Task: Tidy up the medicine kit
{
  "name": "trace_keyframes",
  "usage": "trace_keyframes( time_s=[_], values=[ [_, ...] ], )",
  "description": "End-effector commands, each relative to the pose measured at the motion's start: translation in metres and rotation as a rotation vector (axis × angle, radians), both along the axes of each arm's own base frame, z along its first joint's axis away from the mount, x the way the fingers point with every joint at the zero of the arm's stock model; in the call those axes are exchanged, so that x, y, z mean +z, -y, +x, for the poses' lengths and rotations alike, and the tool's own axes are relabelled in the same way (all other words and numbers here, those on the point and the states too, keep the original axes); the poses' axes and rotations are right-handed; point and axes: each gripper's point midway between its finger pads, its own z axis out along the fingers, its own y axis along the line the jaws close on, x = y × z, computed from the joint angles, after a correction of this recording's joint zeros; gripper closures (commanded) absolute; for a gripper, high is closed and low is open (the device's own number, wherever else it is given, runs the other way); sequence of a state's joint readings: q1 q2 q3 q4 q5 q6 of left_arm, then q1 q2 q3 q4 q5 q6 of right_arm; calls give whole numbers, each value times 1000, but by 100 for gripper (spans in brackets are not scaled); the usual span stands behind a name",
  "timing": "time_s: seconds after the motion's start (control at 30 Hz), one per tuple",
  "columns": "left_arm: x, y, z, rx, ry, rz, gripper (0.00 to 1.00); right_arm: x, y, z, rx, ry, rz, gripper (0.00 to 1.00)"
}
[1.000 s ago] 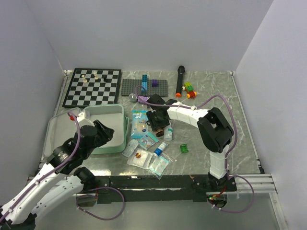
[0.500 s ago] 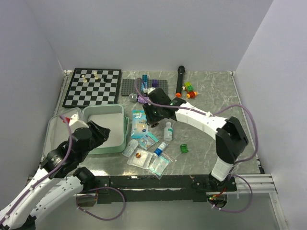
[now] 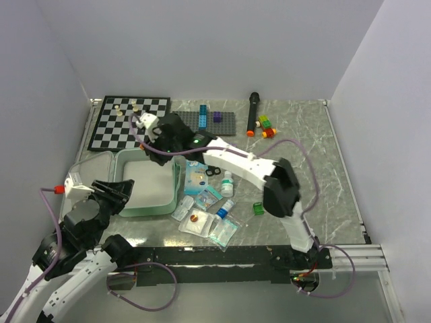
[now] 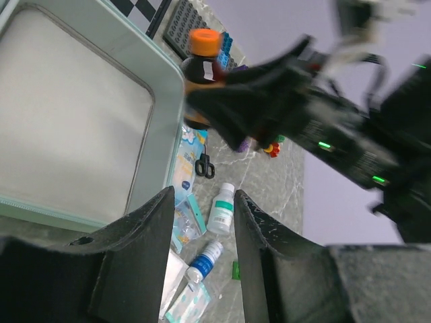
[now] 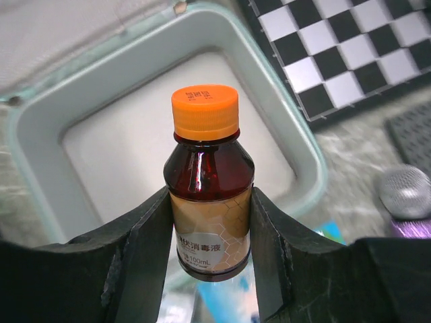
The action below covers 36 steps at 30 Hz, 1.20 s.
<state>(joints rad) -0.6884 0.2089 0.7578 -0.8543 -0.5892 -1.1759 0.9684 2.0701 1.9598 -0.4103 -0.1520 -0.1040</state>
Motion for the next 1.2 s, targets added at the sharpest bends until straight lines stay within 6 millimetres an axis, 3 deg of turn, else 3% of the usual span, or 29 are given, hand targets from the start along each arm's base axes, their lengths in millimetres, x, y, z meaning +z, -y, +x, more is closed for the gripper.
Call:
trace_keyframes(
  time_s=[0.0,0.17,0.5,0.73,1.03,1.17],
  values=[
    [17,-7,-2,30,26,-42,55,-16,-26,15,66,26,-9,55],
    [19,-9,-1,40,26,-23,55,-56,-43,14,101,-5,-61,55],
    [3,0,3,18,-13,-12,55,-103,-33,13,131,90,-227,53],
    [-1,4,6,10,-38,20,54,-125,-33,13,151,200,-344,51],
    [-3,4,6,5,-35,19,54,-146,-7,34,89,407,-562,46],
    [-5,6,7,0,-39,23,54,-153,2,43,62,450,-613,37]
  ],
)
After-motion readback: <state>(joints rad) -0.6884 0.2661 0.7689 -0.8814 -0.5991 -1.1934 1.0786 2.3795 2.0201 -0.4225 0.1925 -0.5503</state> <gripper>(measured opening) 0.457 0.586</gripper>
